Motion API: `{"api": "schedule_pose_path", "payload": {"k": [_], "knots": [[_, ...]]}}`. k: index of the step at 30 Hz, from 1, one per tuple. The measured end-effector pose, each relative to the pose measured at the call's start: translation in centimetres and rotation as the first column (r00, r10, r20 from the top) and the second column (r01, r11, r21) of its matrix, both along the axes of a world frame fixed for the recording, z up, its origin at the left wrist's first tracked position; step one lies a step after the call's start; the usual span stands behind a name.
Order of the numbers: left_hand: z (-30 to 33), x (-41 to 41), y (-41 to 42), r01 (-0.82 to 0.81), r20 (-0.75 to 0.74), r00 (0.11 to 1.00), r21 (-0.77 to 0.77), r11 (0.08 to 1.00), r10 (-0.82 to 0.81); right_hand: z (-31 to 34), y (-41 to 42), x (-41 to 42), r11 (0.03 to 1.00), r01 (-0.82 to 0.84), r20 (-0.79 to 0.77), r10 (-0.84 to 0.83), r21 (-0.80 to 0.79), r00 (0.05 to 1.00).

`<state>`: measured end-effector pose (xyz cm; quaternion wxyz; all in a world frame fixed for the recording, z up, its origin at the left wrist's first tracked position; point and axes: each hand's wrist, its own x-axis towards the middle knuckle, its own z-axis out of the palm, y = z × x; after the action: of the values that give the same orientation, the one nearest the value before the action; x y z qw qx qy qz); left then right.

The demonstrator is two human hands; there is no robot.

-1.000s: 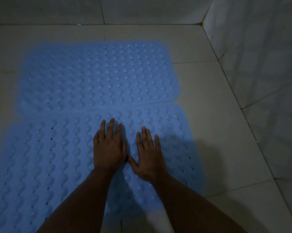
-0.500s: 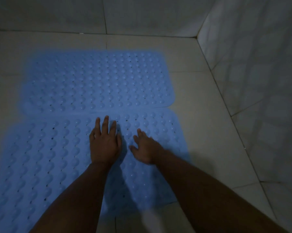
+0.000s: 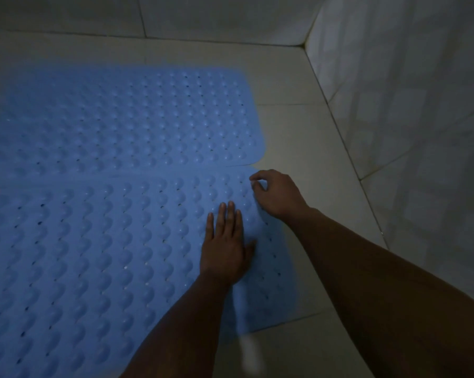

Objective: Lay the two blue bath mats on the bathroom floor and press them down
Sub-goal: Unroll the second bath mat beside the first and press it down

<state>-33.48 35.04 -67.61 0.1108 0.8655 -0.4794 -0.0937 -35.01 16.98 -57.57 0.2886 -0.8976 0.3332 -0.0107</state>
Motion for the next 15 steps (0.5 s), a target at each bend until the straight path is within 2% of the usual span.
{"api": "schedule_pose_path", "payload": {"k": [4, 10, 12, 15], "knots": [[-0.2, -0.4, -0.2, -0.023, 0.035, 0.999, 0.055, 0.998, 0.021, -2.8, -1.0, -0.8, 0.999, -0.004, 0.134, 0.008, -0.033, 0.991], [-0.1, -0.4, -0.8, -0.030, -0.030, 0.999, 0.076, 0.997, 0.033, -5.6, -1.0, -2.1, 0.991, -0.026, 0.221, 0.055, -0.130, 0.974], [0.0, -0.4, -0.8, -0.056, -0.060, 0.996, 0.041, 0.998, 0.059, -5.1, -1.2, -2.7, 0.993, -0.034, 0.168, 0.053, -0.114, 0.984], [2.4, 1.1, -1.9, -0.119, -0.107, 0.987, 0.039, 0.992, 0.122, -3.3, -2.2, -2.9, 0.999, -0.038, -0.082, 0.037, -0.016, 0.996]]}}
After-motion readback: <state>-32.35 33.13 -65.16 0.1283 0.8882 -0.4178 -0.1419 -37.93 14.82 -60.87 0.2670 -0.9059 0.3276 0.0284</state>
